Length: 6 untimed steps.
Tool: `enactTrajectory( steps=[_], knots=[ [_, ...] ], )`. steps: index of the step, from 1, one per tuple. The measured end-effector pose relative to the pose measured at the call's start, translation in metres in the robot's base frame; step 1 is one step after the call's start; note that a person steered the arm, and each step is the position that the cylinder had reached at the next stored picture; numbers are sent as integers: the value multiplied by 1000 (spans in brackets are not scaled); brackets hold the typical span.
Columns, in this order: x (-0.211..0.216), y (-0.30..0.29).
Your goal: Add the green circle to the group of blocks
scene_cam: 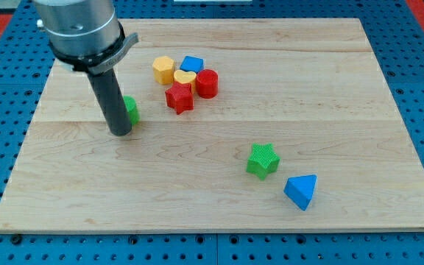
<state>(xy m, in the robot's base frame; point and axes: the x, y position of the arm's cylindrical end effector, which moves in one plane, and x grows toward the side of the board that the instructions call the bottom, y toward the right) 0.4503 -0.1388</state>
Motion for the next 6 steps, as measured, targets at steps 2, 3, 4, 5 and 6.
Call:
enactTrajectory(
  steps=[2, 3, 4, 5, 6],
  knots=[
    [-17, -37],
    [-30, -14],
    [-52, 41],
    [-66, 53],
    [-36, 13]
  ],
)
